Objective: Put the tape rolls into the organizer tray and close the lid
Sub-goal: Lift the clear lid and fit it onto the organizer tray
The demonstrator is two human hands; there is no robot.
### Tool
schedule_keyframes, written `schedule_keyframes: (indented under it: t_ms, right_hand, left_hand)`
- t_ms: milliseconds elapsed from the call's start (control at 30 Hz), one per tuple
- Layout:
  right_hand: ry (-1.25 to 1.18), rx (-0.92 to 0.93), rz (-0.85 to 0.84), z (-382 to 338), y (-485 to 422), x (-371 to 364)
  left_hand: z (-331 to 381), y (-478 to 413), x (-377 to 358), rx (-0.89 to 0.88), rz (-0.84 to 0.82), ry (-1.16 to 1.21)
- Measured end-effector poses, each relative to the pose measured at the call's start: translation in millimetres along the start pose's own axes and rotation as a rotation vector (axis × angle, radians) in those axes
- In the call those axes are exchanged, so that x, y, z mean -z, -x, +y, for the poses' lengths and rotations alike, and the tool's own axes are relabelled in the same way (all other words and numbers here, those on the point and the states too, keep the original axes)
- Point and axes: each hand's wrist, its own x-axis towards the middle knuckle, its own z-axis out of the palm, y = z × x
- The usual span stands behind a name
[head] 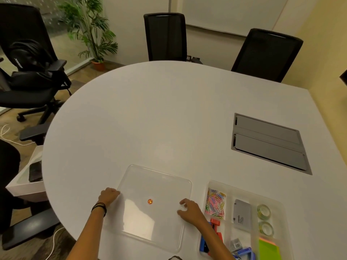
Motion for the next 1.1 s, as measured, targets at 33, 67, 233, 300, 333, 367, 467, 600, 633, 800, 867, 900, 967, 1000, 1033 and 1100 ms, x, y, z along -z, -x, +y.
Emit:
schedule_keyframes:
  t_ms: [33, 67, 233, 300, 333, 367, 467, 600, 633, 800, 867, 900, 967, 1000, 1033, 1100]
  right_hand:
    - [-0.031, -0.012, -0.014, 0.4, -0.6, 2.2]
    - [-0.082, -0.033, -0.036, 0.7, -1.2, 4.7]
    - [-0.359, -0.156, -0.104, 0.2, -2.7, 18.9]
    - [-0.466, -0.198, -0.075, 1.9, -4.1, 22.4]
    - [-0.508, -0.218, -0.065, 3.0, -5.3, 23.9]
    - [-0.539, -0.234, -0.069, 3.7, -6.0, 25.3]
    - [-0.599, -0.266, -0.098, 2.5, -7.8, 26.0]
    - [-0.665, -0.288, 0.059, -0.8, -9.8, 17.1]
    - [-0.665, -0.281, 0.113, -2.3, -9.3, 15.1]
    - [-0.611, -0.199, 0.197, -12.8, -7.8, 8.9]
    - [-0.595, -0.148, 0.202, -21.4, -6.0, 11.5]
    - [-0.612, -0.123, 0.186, -26.7, -4.7, 13.5]
    - [-0.733, -0.071, 0.151, -36.1, -2.0, 17.5]
    - [-0.783, -0.040, 0.153, -40.3, -0.6, 20.4]
    - [-0.809, -0.011, 0.171, -43.9, 1.5, 24.5]
    - [-0.868, 0.036, 0.206, -48.8, 6.3, 34.6]
  left_hand:
    - [-0.2, 1.1, 0.9, 0.005, -0.010, 0.001]
    - [-0.6, 2.6, 2.1, 0.013, -0.024, 0.022]
    - [-1.4, 8.8, 7.0, 0.034, -0.072, 0.135]
    - [0.1, 9.8, 6.8, 0.035, -0.072, 0.127]
    - [1.1, 10.4, 6.2, 0.039, -0.058, 0.111]
    - [2.4, 11.8, 5.7, 0.040, -0.042, 0.090]
    - [3.2, 14.1, 6.1, 0.031, -0.025, 0.043]
    - [2.3, 15.9, 7.0, 0.021, -0.024, 0.029]
    - [1.7, 16.1, 7.0, 0.017, -0.024, 0.024]
    - [-2.5, 14.0, 3.9, -0.004, -0.007, 0.046]
    - [-5.8, 12.5, 1.2, -0.020, 0.038, 0.077]
    - [-8.3, 12.1, -0.5, -0.035, 0.066, 0.104]
    - [-14.2, 12.2, -4.6, -0.076, 0.119, 0.173]
    - [-16.8, 13.9, -7.0, -0.093, 0.136, 0.216]
    - [-18.1, 16.9, -9.2, -0.109, 0.139, 0.257]
    - [-17.2, 26.1, -13.1, -0.146, 0.085, 0.323]
